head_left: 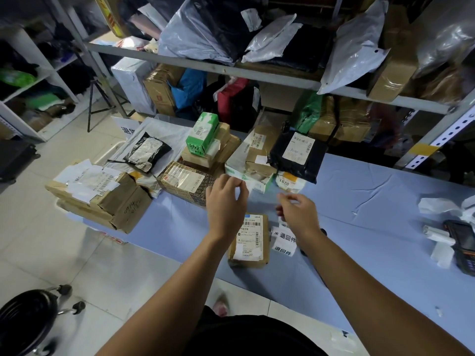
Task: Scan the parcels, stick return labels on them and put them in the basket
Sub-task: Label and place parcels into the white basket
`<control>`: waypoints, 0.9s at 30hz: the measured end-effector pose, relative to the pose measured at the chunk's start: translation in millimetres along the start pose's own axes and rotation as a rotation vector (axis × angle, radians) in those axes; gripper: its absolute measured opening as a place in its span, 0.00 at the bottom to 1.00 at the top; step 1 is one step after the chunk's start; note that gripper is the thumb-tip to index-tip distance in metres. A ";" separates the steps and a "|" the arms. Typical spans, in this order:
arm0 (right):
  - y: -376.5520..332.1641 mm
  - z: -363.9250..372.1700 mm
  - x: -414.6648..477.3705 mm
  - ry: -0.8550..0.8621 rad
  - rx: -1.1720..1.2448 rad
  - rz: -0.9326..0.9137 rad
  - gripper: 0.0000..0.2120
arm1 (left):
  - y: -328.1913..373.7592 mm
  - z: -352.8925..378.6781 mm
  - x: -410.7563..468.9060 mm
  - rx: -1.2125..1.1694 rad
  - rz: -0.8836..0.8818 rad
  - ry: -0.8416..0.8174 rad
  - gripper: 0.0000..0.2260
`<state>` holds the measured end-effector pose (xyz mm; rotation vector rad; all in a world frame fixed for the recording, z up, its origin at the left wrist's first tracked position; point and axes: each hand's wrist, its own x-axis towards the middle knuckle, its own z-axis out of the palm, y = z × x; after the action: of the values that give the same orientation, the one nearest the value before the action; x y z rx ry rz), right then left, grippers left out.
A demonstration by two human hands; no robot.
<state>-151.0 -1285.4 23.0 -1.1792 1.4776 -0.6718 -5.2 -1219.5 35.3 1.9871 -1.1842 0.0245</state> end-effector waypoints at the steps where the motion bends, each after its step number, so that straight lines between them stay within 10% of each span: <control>1: -9.9 7.1 -5.6 -0.123 0.120 0.065 0.11 | 0.2 1.2 -2.5 0.065 0.088 0.006 0.04; 8: -28.1 25.8 -11.3 -0.095 0.310 0.119 0.17 | -15.4 2.2 -14.6 0.120 0.539 -0.108 0.10; 11: -18.7 20.3 -9.3 -0.138 0.195 0.080 0.15 | -24.7 -1.2 -19.3 -0.003 0.270 -0.241 0.22; 15: -2.9 12.8 -9.9 -0.273 0.070 0.000 0.15 | -30.2 -7.0 -19.0 -0.809 -0.490 -0.446 0.28; 20: 17.3 17.2 -11.4 -0.297 -0.072 -0.006 0.11 | -43.3 1.1 -24.7 -0.733 -0.545 -0.383 0.09; 27: 29.3 27.3 -13.4 -0.220 0.022 0.081 0.11 | -55.1 15.4 -37.0 -0.663 -0.677 -0.508 0.14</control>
<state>-135.2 -1257.9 -4.9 -1.1326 1.3218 -0.4856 9.6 -1189.3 -24.0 1.7092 -0.6080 -1.1196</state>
